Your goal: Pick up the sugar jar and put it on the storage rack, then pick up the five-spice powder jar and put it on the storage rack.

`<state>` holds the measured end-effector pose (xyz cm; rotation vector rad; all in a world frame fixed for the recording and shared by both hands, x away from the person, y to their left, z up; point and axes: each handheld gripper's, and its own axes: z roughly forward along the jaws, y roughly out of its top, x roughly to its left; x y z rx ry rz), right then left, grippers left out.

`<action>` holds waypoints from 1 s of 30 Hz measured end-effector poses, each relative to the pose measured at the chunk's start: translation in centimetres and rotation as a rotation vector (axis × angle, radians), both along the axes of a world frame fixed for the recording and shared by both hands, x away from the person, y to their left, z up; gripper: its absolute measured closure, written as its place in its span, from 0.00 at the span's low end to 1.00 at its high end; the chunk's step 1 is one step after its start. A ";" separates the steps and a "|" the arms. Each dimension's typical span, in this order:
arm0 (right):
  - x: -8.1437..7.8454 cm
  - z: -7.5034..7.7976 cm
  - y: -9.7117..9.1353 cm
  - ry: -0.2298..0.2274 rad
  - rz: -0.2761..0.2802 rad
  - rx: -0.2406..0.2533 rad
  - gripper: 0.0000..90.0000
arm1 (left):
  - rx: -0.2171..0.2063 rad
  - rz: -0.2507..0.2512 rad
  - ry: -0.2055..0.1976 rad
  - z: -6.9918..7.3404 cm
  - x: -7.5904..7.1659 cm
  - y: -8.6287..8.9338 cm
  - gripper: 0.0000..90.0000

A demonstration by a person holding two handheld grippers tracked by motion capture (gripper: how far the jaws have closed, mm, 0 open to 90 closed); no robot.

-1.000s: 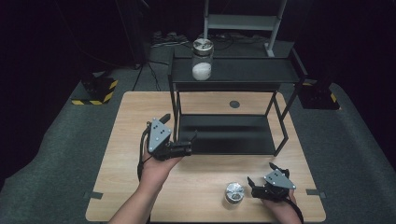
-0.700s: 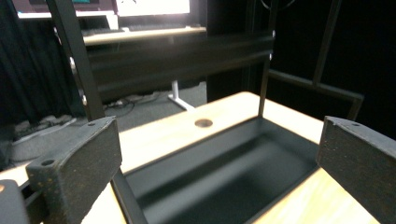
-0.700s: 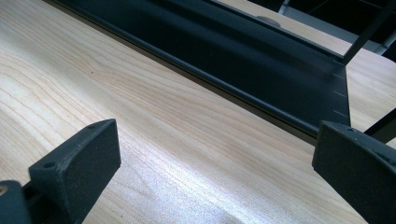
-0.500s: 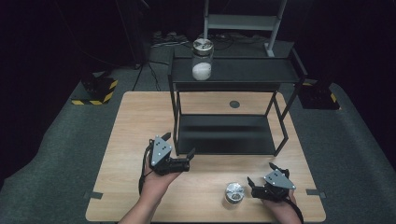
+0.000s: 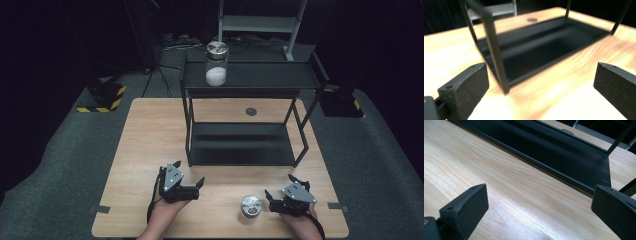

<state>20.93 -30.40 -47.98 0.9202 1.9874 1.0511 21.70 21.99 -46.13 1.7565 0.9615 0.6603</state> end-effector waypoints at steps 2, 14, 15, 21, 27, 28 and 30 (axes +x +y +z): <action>0.0 0.0 0.0 0.000 -0.001 0.002 0.00 | 0.021 0.005 0.020 -0.5 -0.2 0.3 0.00; -0.1 -0.1 0.2 -0.006 -0.010 -0.001 0.00 | 0.188 0.029 0.055 -1.4 -1.2 0.8 0.00; -0.1 -0.1 0.2 -0.006 -0.011 -0.001 0.00 | 0.188 0.029 0.055 -1.4 -1.2 0.8 0.00; -0.3 -0.2 0.1 -0.011 -0.017 0.008 0.00 | 0.281 0.054 0.071 -0.9 -1.3 -0.1 0.01; -0.2 -0.1 0.0 -0.009 -0.001 0.002 0.00 | 0.274 0.059 0.082 -0.9 -1.2 -0.1 0.01; -0.2 -0.1 0.0 -0.009 -0.001 0.002 0.00 | 0.274 0.059 0.082 -0.9 -1.2 -0.1 0.01; -0.1 -0.1 0.0 -0.004 -0.002 0.002 0.00 | 0.286 0.044 0.076 -0.8 -1.2 -0.1 0.01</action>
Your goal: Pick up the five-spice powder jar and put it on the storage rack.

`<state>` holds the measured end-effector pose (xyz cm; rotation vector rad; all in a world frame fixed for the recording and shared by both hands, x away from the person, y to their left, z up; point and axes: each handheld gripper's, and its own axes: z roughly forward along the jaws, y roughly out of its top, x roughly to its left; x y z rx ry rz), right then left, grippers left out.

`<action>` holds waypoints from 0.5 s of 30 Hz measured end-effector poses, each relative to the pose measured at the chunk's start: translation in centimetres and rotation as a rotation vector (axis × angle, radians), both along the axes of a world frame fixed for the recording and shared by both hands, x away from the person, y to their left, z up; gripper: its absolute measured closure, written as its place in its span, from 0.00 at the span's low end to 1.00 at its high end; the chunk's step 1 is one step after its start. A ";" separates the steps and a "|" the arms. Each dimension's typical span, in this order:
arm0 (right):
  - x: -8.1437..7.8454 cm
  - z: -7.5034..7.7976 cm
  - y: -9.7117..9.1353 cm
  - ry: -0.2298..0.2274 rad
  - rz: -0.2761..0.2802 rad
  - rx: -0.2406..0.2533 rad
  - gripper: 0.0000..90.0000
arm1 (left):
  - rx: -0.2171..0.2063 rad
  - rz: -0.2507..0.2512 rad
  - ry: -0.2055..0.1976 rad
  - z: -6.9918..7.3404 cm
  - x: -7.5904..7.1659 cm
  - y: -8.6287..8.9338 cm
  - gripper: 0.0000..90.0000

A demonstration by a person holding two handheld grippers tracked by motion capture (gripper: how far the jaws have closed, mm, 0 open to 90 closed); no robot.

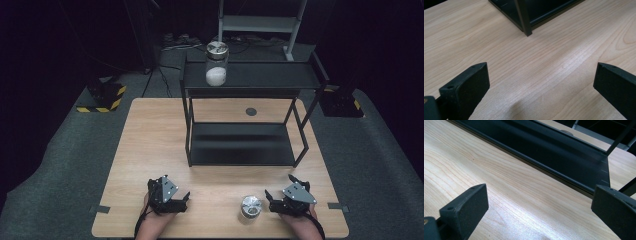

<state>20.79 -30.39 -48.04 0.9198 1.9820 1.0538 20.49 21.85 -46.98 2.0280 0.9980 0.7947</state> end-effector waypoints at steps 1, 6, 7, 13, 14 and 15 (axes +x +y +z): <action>0.0 0.0 0.0 0.000 0.000 0.000 0.00 | 0.005 -0.003 -0.002 0.0 0.0 0.0 0.01; -0.2 -0.1 0.0 -0.011 0.003 -0.010 0.00 | 0.024 -0.007 -0.003 0.1 0.0 -0.3 0.01; -0.2 -0.1 0.1 -0.011 0.003 -0.013 0.00 | 0.026 -0.010 -0.004 0.0 0.0 -0.3 0.01; -0.3 -0.2 -0.2 -0.019 0.008 0.001 0.00 | 0.029 -0.016 -0.004 0.1 0.0 -0.4 0.01; -0.3 -0.2 -0.3 -0.020 0.007 0.004 0.00 | 0.026 -0.017 -0.001 0.1 0.0 -0.4 0.01; -0.3 -0.2 -0.3 -0.020 0.007 0.004 0.00 | 0.026 -0.017 -0.001 0.1 0.0 -0.4 0.01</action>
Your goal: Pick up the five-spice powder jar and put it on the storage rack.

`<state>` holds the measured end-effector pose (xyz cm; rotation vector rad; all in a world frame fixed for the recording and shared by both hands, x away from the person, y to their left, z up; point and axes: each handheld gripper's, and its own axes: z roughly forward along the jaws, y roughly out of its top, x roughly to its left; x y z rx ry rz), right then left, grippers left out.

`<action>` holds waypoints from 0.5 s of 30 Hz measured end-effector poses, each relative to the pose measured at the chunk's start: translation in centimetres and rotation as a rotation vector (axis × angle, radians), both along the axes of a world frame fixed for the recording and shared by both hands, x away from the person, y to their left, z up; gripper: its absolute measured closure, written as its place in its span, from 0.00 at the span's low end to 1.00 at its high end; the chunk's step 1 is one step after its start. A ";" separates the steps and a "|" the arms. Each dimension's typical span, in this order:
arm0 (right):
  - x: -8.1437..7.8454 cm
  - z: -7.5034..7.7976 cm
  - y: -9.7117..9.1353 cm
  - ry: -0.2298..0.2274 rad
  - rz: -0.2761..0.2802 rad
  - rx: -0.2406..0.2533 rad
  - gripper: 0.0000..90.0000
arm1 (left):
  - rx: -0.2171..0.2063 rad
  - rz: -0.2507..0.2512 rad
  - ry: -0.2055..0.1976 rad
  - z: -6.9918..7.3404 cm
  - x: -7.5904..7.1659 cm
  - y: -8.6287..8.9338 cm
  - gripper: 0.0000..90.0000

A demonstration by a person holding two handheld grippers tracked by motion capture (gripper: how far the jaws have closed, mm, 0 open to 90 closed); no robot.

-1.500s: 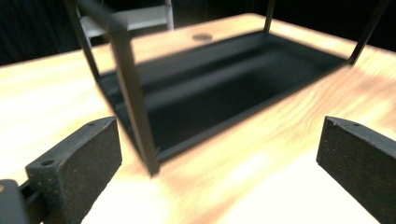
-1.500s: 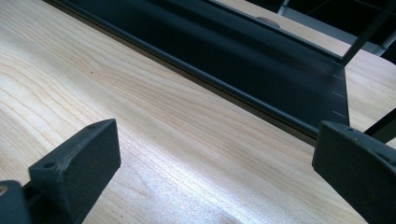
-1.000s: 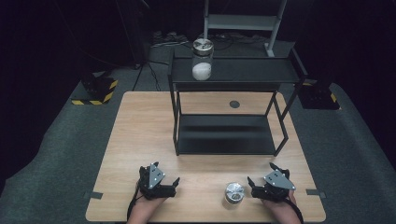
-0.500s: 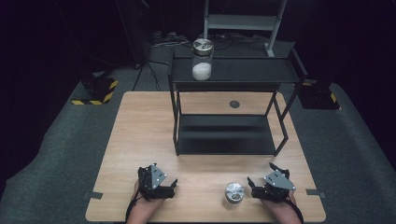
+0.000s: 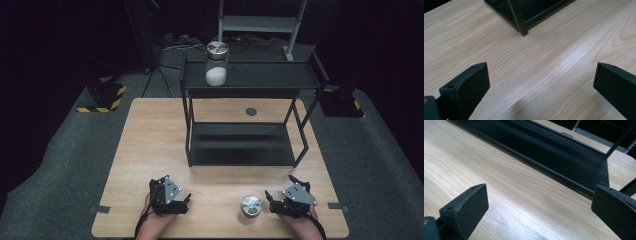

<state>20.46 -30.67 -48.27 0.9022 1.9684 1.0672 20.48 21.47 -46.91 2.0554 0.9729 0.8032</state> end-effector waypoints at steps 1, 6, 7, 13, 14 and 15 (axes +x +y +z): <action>-0.1 0.1 -0.1 -0.003 0.001 0.005 0.00 | 0.001 0.003 0.003 0.0 0.1 -0.1 0.01; -0.6 0.8 -0.6 -0.027 0.003 0.046 0.00 | 0.005 0.000 0.004 0.0 0.1 -0.1 0.01; -0.8 1.0 -0.7 -0.032 0.004 0.057 0.00 | 0.005 -0.002 0.003 0.0 0.1 -0.1 0.01; -1.7 2.0 -1.3 -0.069 0.004 0.102 0.00 | -0.004 0.001 0.006 0.0 0.1 0.0 0.01; -1.9 2.1 -1.4 -0.075 0.005 0.106 0.00 | -0.004 0.004 0.005 0.0 0.1 0.0 0.01; -2.0 2.2 -1.5 -0.081 0.006 0.113 0.00 | -0.003 0.006 0.005 0.0 0.1 0.0 0.01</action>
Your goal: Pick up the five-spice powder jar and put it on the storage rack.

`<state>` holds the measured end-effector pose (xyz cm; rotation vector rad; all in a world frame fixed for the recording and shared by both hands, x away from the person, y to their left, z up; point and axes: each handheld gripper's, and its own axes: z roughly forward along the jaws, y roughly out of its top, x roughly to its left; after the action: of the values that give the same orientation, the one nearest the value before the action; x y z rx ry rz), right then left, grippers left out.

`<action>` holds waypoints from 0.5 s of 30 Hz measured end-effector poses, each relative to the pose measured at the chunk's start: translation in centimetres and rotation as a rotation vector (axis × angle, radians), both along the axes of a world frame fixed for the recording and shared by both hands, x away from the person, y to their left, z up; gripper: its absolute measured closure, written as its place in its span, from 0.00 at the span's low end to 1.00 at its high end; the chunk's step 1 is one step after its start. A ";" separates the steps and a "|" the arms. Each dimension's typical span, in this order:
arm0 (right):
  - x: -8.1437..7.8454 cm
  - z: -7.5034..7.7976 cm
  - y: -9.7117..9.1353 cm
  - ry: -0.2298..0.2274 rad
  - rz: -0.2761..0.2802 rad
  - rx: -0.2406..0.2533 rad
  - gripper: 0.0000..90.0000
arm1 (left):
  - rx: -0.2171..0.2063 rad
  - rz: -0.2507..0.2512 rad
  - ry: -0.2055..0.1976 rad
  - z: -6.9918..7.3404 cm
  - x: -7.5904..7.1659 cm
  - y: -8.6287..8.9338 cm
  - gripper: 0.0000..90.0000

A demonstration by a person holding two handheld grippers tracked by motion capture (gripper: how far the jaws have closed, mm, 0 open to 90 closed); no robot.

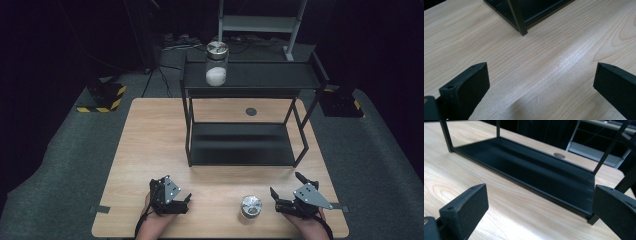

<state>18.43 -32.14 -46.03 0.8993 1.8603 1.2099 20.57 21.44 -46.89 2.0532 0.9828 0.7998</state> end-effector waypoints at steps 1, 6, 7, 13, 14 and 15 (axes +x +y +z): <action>-0.1 0.1 -0.1 -0.005 0.000 0.006 0.00 | 0.001 -0.001 0.001 0.0 0.0 0.0 0.01; -0.7 0.7 -0.4 -0.024 0.015 0.031 0.00 | -0.005 -0.001 0.003 0.0 0.1 0.1 0.01; -0.8 0.8 -0.5 -0.027 0.019 0.037 0.00 | -0.007 -0.001 0.004 0.0 0.1 0.1 0.01; -1.5 1.2 -0.6 -0.045 0.057 0.073 0.00 | -0.015 -0.002 0.004 0.0 0.1 0.3 0.01; -1.6 1.3 -0.6 -0.047 0.064 0.076 0.00 | -0.016 -0.002 0.004 0.0 0.1 0.3 0.01; -1.7 1.3 -0.6 -0.049 0.072 0.083 0.00 | -0.016 -0.002 0.004 0.0 0.1 0.3 0.01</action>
<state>16.74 -32.77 -44.68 0.8461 1.8289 1.3505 20.64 21.73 -46.91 2.0421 0.9861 0.7847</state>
